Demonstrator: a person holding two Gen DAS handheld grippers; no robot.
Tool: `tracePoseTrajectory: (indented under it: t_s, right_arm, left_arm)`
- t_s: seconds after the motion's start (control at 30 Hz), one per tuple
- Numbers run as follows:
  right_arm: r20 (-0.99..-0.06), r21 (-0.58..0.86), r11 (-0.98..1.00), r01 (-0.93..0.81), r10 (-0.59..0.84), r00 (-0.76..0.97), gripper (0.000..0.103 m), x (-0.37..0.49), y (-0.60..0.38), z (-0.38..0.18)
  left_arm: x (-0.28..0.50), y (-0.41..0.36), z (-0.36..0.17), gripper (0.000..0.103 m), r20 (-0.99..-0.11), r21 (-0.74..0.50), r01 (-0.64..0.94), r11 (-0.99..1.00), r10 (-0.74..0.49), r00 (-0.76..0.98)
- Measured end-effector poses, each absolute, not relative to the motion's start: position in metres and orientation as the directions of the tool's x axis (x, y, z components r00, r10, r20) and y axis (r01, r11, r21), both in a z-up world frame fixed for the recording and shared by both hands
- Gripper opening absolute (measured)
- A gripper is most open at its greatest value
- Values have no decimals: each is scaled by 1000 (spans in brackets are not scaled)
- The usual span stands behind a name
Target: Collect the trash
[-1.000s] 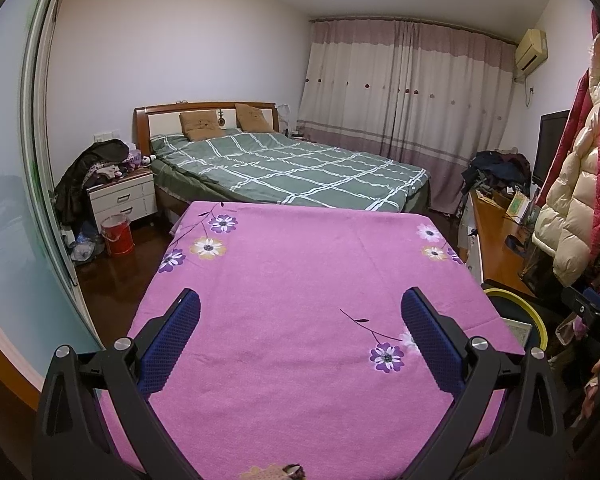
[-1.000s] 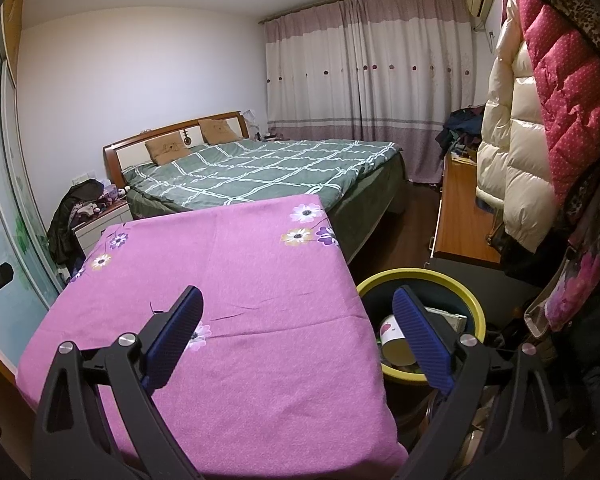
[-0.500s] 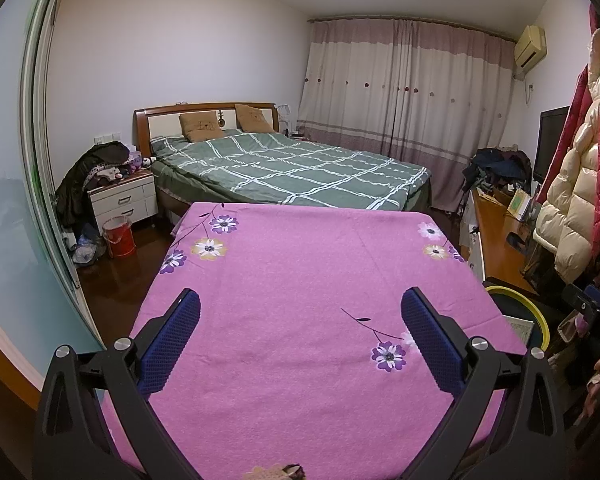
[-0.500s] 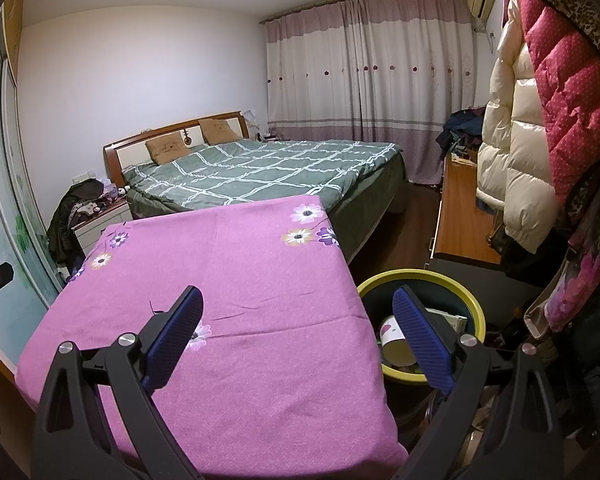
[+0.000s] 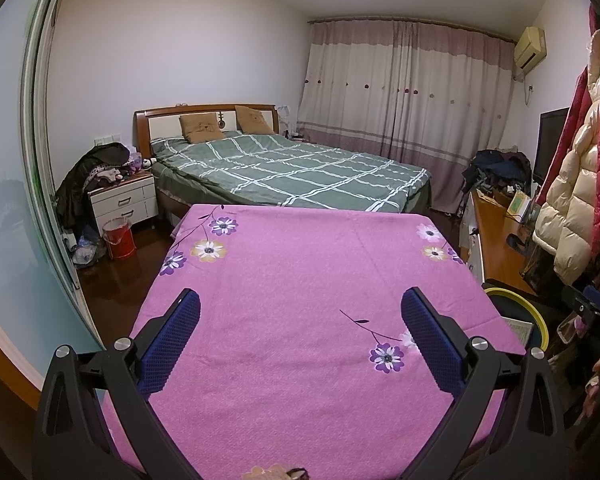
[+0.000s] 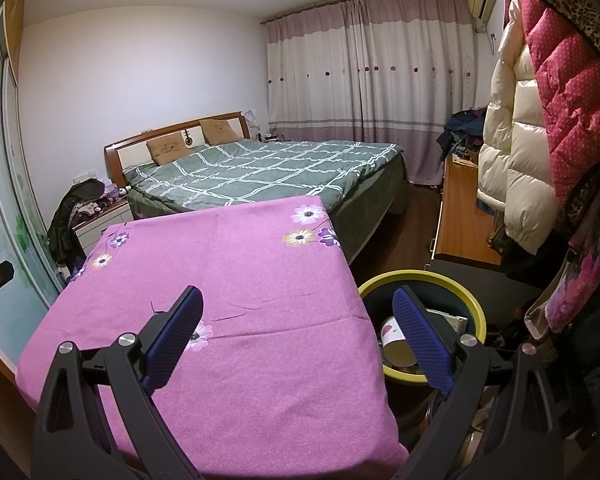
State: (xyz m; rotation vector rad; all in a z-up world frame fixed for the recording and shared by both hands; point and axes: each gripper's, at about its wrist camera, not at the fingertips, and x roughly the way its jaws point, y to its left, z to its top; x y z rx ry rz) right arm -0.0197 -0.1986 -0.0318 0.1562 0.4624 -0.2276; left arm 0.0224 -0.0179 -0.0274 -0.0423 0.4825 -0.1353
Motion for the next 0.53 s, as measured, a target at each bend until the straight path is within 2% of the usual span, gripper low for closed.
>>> tracePoseTrajectory:
  t_s: [0.2,0.33,0.53]
  right_arm:
    - [-460,97,964,249,-179,870,91,-18,-197,-30]
    - [-465,86,966,244,-178,867,91,-11,-197,-30]
    - [-476,56,979,194,-144,867,95,34,-199,-30]
  left_arm:
    - [28,-15,-25,99,-475,-111,151,982,-186,860]
    - [38,-16,-26,99,-490,-106,140,984,-174,854]
    - [99,-1,-43,99,-539,-122,86,989,-139,831]
